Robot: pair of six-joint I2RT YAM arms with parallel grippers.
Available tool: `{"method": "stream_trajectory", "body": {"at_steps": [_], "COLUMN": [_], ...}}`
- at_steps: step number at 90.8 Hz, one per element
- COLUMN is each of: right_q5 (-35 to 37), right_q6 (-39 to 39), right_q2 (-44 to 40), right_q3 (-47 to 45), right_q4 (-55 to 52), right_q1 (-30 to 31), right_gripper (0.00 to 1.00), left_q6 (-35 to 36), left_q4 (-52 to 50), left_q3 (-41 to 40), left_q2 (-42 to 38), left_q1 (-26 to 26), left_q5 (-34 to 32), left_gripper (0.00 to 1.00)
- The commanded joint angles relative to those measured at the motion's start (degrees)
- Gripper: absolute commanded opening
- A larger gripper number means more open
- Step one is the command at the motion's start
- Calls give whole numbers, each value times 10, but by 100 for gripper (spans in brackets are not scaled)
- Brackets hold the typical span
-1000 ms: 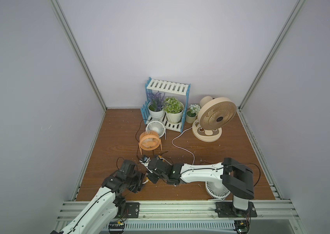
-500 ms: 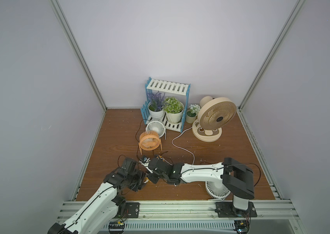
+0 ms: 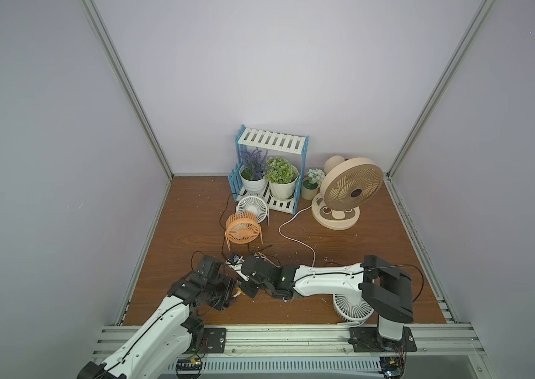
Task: Unplug the desk fan from the power strip
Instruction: Remove the plug from the socket.
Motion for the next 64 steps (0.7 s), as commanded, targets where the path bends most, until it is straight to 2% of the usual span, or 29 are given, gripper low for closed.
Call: {"method": "stream_trajectory", "body": {"at_steps": [1,48,64], "right_q5": [-5,-5,27], "right_q6": [-9,-41,-39], "right_q2": [-40,-82,-161], "right_q3": [-9,-39,-66], "right_q4": [36,94,68], "right_q1": [3,3,5], "right_gripper": [0,0,0], "left_q6": [-11,-26,-2], "left_q4": [-80,-83,-137], "left_q3": [-25,-23,47], "left_q2": [3,-5,-24], "left_q1": [-8,-9,-9], "left_q5": [-10,-24,-88], "left_gripper": [44,45,45]}}
